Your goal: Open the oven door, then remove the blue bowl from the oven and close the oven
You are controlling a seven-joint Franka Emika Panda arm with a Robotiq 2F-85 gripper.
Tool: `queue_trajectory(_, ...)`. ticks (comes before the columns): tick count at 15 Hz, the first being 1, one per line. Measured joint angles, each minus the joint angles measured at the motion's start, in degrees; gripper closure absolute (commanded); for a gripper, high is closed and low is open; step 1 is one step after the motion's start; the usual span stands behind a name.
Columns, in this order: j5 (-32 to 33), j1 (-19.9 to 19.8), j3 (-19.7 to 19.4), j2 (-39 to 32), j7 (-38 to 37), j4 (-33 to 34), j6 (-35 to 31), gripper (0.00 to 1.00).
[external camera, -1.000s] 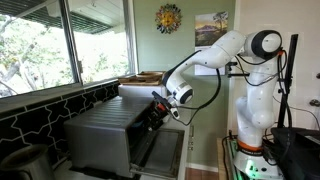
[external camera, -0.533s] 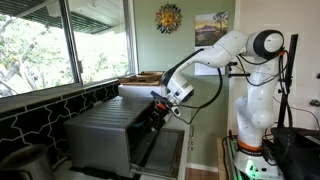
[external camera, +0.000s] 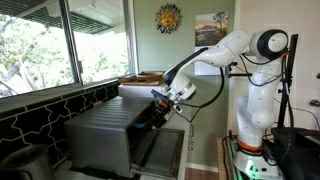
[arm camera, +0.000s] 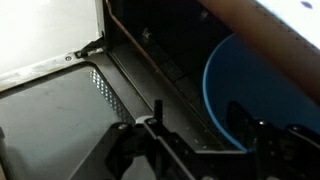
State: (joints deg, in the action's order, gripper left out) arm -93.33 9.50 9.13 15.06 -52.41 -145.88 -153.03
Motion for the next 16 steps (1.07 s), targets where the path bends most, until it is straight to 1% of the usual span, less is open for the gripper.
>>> queue_trajectory(1,0.84,-0.02,0.02,0.24,-0.70,-0.15,-0.29,0.48)
queue_trajectory(3,2.32,-0.12,0.07,0.58,-1.89,-0.41,-0.76,0.54)
queue_trajectory(4,3.09,-0.22,0.09,0.72,-2.47,-0.51,-0.86,0.65)
queue_trajectory(5,3.80,-0.34,0.09,0.94,-2.91,-0.62,-0.94,0.72)
queue_trajectory(9,6.81,-1.10,0.09,2.40,-4.80,-1.32,-1.00,0.95)
queue_trajectory(11,8.31,-1.42,0.09,3.64,-5.60,-1.71,-1.00,0.91)
queue_trajectory(12,9.32,-1.60,0.09,4.41,-6.02,-1.76,-1.00,0.95)
queue_trajectory(13,10.44,-1.78,0.10,5.15,-6.57,-1.78,-1.00,0.93)
queue_trajectory(14,11.53,-1.96,0.10,5.80,-7.06,-1.79,-1.00,0.94)
queue_trajectory(15,12.40,-2.13,0.10,6.43,-7.33,-1.79,-1.00,0.92)
queue_trajectory(16,13.09,-2.29,0.11,7.01,-7.41,-1.79,-1.00,0.93)
